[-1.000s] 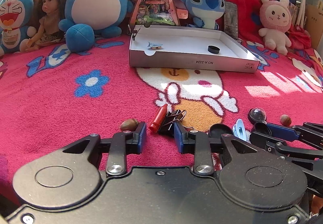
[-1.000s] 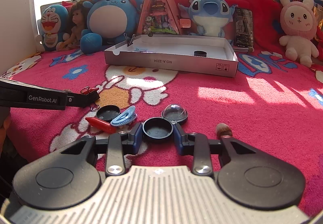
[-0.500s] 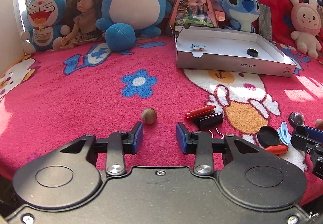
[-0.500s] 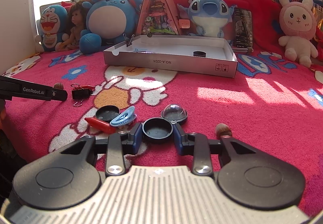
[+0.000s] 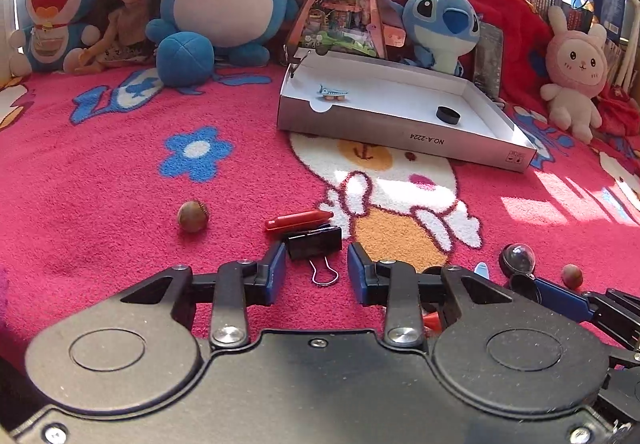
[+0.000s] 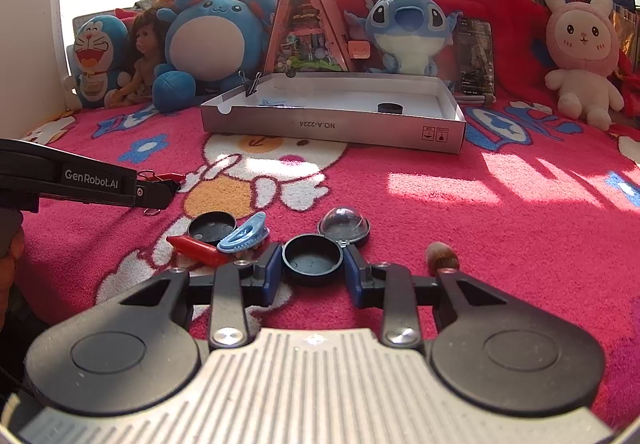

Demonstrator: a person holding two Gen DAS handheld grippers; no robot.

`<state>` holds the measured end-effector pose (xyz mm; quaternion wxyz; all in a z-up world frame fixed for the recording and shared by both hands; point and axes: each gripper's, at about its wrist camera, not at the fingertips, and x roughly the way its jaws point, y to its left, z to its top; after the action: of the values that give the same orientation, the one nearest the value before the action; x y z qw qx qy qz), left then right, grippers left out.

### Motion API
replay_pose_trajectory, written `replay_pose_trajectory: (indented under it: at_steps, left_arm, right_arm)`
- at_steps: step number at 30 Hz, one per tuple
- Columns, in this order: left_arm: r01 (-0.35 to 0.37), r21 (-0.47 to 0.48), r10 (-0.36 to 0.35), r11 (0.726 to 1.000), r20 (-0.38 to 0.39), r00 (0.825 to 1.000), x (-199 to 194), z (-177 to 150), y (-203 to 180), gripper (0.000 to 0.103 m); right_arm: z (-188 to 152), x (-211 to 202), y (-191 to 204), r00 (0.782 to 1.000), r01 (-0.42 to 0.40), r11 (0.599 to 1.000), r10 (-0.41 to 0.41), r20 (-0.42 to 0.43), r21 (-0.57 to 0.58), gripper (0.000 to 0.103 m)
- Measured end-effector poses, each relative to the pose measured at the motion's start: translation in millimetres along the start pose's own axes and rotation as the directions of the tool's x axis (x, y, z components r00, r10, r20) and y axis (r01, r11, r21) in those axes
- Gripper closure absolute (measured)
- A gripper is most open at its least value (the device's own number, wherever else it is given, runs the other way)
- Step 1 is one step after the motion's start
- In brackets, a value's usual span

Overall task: Organize rigid objects
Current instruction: 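Close the left tool on the black binder clip and lift it, then carry the binder clip with the left tool while the right tool carries a small black cup toward the box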

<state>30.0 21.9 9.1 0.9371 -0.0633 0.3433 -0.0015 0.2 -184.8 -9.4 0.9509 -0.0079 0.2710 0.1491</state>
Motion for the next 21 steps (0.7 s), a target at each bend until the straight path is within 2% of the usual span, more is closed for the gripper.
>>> replay_pose_trajectory:
  at_steps: [7,13,15,19,21]
  left_arm:
    - [-0.006,0.029,0.005,1.000,0.032,0.999,13.2,0.7,-3.2,0.071]
    - [0.073,0.094,-0.078,0.993,0.050,0.996,14.2,-1.1,1.5,0.071]
    - [0.089,0.098,-0.094,0.991,0.048,0.994,13.0,-1.9,4.1,0.071]
    - [0.073,0.083,-0.078,0.994,0.064,0.995,12.3,-5.1,5.4,0.068]
    - [0.060,0.079,-0.066,0.995,0.078,0.995,12.4,-7.8,4.3,0.065]
  right_arm:
    - [-3.4,-0.6,6.1,0.999,0.045,0.999,-0.045,0.024,0.001,0.053]
    - [-6.1,-3.7,10.6,0.997,0.065,0.998,-0.064,0.048,-0.022,0.054]
    - [-5.6,-3.9,8.1,0.997,0.068,0.998,-0.068,0.048,-0.008,0.060]
    - [-4.6,-3.3,4.3,0.996,0.080,0.997,-0.081,0.047,0.022,0.060]
    - [-5.0,-3.0,4.2,0.990,0.123,0.992,-0.125,0.057,0.040,0.060]
